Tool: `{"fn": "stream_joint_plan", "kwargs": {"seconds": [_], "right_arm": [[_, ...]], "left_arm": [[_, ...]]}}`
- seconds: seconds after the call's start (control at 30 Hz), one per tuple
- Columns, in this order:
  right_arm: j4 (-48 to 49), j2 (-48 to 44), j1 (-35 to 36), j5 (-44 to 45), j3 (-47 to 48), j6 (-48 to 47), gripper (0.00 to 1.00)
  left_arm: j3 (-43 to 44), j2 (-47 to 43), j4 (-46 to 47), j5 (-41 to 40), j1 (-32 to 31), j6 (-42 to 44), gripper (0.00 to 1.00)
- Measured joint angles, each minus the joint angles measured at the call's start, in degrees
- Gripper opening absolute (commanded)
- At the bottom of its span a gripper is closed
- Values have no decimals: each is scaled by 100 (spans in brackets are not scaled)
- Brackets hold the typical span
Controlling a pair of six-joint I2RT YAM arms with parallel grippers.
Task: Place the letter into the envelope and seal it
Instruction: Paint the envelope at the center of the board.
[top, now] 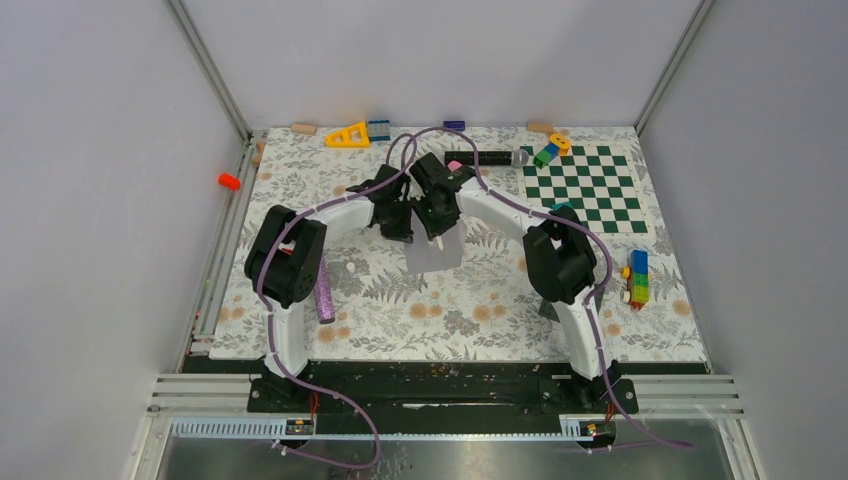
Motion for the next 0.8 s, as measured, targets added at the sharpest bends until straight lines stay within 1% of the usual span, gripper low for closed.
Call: {"fn": "stream_joint_plan", "kwargs": {"seconds": [0.5, 0.63, 0.8], "right_arm": [[59, 155, 2, 264, 199, 247, 0], [85, 173, 2, 258, 201, 254, 0], [127, 173, 2, 240, 201, 275, 0]], "left_arm": [[0, 0, 31, 2, 0, -9, 0], [-144, -68, 205, 302, 144, -4, 2], [-411, -170, 424, 935, 356, -111, 5]]}}
